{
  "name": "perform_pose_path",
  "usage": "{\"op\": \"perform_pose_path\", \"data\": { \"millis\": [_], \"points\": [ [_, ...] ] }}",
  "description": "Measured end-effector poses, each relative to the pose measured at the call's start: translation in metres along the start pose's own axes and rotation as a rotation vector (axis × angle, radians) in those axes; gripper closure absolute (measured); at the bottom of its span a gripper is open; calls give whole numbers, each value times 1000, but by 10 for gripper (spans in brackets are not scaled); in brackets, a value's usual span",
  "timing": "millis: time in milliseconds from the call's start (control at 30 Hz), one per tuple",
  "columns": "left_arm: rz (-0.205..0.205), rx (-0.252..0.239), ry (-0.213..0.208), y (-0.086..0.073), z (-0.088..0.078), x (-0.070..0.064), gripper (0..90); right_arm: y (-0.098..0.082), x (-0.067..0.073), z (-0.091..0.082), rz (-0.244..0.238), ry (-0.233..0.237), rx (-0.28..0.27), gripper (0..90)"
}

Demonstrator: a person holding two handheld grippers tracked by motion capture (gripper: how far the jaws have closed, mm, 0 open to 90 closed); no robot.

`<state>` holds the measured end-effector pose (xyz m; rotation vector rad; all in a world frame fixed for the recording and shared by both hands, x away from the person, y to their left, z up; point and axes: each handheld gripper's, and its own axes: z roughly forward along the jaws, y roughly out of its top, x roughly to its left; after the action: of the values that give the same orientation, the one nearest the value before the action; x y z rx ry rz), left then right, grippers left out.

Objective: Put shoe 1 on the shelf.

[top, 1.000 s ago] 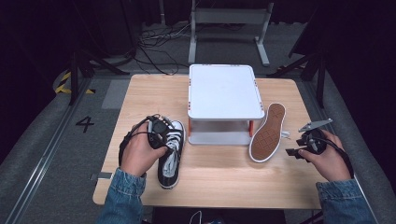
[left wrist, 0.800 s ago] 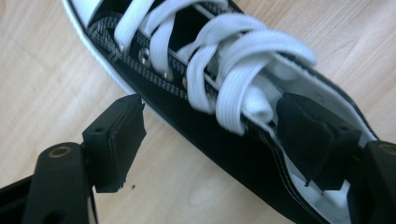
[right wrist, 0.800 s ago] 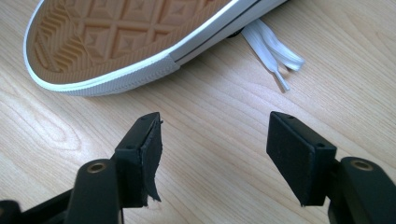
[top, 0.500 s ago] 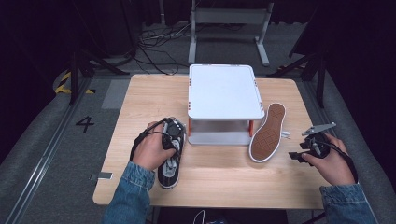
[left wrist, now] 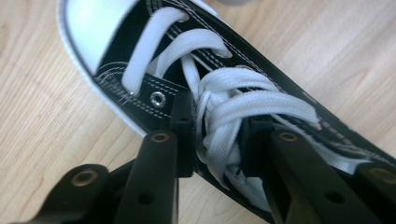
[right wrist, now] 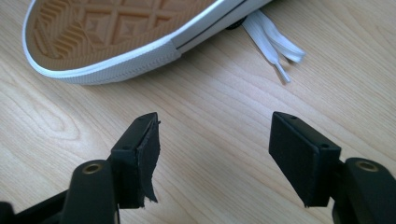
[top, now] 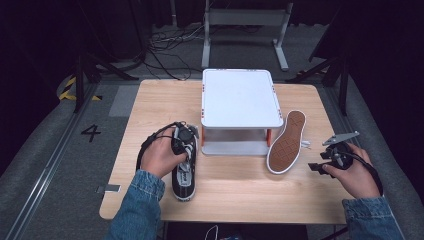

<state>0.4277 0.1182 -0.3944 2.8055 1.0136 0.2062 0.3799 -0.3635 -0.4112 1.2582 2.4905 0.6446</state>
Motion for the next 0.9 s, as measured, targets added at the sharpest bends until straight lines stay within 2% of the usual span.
{"op": "perform_pose_path", "data": {
  "millis": [33,167,200,333,433,567,900],
  "points": [
    [-33,-17,-7,-2,-1,2,742,1,0,0,-2,0,0,346],
    [-117,-55,-16,-9,-13,9,748,3,-3,0,3,-4,-12,346],
    [-117,-55,-16,-9,-13,9,749,4,-4,0,0,-2,-12,346],
    [-176,-77,-43,-13,-29,14,748,6,-5,1,1,1,-15,346],
    [-202,-54,-17,-11,-46,17,746,8,-5,2,-1,6,-10,346],
    [-226,-55,-8,-10,-59,20,745,8,-4,0,-1,7,-16,346],
    [-224,-91,25,4,-98,24,742,3,-7,-4,15,1,-20,346]
  ]
}}
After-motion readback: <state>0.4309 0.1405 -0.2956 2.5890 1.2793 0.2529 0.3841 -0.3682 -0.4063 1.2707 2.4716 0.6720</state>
